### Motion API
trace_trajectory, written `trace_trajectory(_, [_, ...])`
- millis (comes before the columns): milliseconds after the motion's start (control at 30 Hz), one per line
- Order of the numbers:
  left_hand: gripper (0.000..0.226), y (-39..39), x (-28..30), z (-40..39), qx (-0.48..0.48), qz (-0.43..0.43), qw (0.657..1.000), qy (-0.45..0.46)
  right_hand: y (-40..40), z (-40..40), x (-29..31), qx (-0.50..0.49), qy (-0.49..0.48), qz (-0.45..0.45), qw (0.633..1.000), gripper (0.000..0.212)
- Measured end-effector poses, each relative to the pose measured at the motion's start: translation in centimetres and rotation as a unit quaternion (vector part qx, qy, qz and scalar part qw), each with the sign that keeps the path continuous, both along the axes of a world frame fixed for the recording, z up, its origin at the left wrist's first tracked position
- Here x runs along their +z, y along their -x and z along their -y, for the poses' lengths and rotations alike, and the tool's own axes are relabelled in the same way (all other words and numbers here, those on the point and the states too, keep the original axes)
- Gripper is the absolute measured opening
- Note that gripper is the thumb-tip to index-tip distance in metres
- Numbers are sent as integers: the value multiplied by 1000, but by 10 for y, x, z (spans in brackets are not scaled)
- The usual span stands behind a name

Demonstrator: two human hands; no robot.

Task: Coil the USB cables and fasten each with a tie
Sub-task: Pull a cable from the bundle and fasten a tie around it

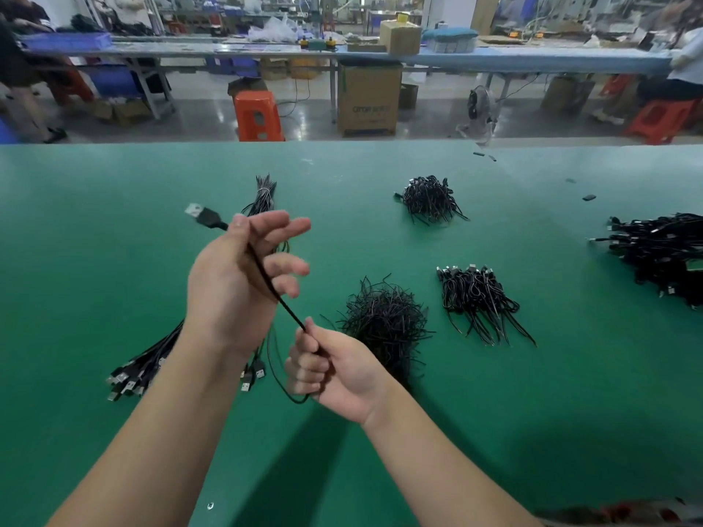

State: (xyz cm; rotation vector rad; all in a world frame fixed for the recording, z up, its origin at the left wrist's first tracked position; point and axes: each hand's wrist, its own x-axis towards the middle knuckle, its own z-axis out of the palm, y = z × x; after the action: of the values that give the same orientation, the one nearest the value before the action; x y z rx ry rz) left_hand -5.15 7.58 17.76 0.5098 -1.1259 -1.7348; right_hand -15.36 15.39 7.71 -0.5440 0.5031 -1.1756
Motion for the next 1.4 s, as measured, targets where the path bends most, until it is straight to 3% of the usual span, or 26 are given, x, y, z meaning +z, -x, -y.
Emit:
trace_trajectory(100, [52, -16, -4, 8, -181, 101, 978, 8, 12, 1, -4, -20, -22, 49, 998, 37])
trace_trajectory(233, [47, -31, -11, 10, -369, 285, 883, 59, 27, 6, -1, -58, -33, -37, 997, 37])
trace_trajectory(400, [43, -20, -26, -1, -334, 517, 782, 98, 42, 9, -3, -87, -45, -149, 984, 37])
trace_trajectory(533, [39, -15, -38, 3, -257, 627, 712, 183, 47, 7, 3, -102, -20, -176, 979, 35])
trace_trajectory(567, [39, -15, -43, 5, -238, 631, 711, 201, 47, 6, 5, -107, -14, -168, 980, 35])
trace_trajectory(600, [39, -15, -48, 6, -222, 606, 739, 195, 47, 5, 7, -111, -9, -157, 981, 36])
trace_trajectory(667, [38, -14, -59, 8, -202, 473, 848, 127, 45, 3, 10, -115, -3, -150, 982, 38])
trace_trajectory(733, [35, -10, -69, 8, -155, 361, 916, 84, 38, 0, 9, -116, -1, -151, 982, 37])
trace_trajectory(933, [46, 10, -81, 2, -31, 156, 987, -14, 13, -3, -12, -111, -21, -110, 988, 35])
trace_trajectory(1033, [48, 17, -66, 7, 30, 27, 990, -135, 7, -5, -27, -95, -37, -94, 990, 35])
trace_trajectory(1167, [38, 11, -43, 10, -23, -13, 980, -196, 9, -7, -39, -78, -61, -18, 995, 36])
trace_trajectory(1233, [39, 0, -37, 11, -112, 26, 981, -156, 21, -6, -36, -76, -54, 19, 995, 34])
trace_trajectory(1300, [40, -14, -36, 12, -225, 115, 966, -53, 34, -4, -29, -81, -42, 26, 995, 33])
trace_trajectory(1400, [44, -24, -32, 10, -380, 285, 874, 99, 41, 0, -20, -86, -46, -55, 994, 36])
